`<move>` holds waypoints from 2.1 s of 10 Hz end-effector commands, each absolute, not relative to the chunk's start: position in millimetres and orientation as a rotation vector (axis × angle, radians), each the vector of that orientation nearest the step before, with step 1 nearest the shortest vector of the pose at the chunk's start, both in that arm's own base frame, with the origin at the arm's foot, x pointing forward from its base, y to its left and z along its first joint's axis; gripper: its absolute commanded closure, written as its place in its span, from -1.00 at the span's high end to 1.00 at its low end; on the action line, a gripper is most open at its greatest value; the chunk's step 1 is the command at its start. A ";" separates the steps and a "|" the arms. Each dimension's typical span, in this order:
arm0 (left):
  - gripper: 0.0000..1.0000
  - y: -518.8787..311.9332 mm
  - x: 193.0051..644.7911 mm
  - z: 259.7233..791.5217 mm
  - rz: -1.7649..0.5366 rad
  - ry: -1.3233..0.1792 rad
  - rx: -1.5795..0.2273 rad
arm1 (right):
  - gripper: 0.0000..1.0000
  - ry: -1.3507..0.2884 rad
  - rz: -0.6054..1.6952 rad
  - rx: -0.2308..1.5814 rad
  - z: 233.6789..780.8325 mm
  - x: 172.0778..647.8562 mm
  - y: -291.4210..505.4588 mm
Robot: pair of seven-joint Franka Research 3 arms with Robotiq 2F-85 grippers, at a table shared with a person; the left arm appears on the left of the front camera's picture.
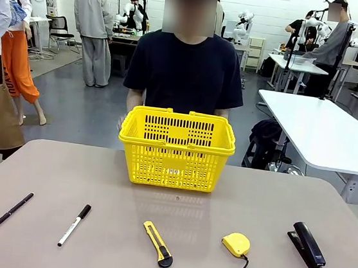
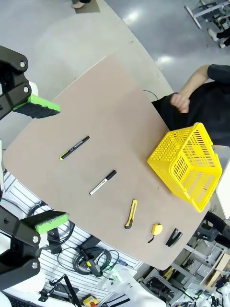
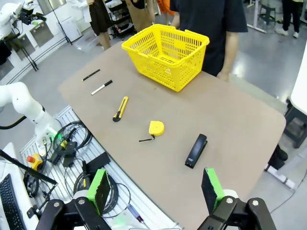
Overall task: Place the items the person wants into the basket.
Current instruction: Pick up the item the person points to and place it in the Market Basket.
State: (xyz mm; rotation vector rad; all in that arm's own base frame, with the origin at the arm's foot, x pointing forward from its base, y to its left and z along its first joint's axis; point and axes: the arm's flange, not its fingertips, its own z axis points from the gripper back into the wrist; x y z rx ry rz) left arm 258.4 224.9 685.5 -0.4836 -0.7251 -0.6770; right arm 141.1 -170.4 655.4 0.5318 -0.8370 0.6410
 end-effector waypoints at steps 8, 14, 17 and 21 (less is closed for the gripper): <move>1.00 225.9 257.5 685.5 -0.703 -0.738 -0.488 | 1.00 -0.837 0.641 0.532 655.2 140.9 -170.4; 1.00 225.9 257.5 685.5 -0.703 -0.738 -0.488 | 1.00 -0.837 0.641 0.532 655.2 140.9 -170.4; 1.00 225.2 258.4 685.1 -0.677 -0.724 -0.481 | 1.00 -0.837 0.641 0.532 655.2 140.9 -170.4; 1.00 62.6 242.2 661.8 -0.503 -0.671 0.034 | 1.00 -0.837 0.641 0.532 655.2 140.9 -170.4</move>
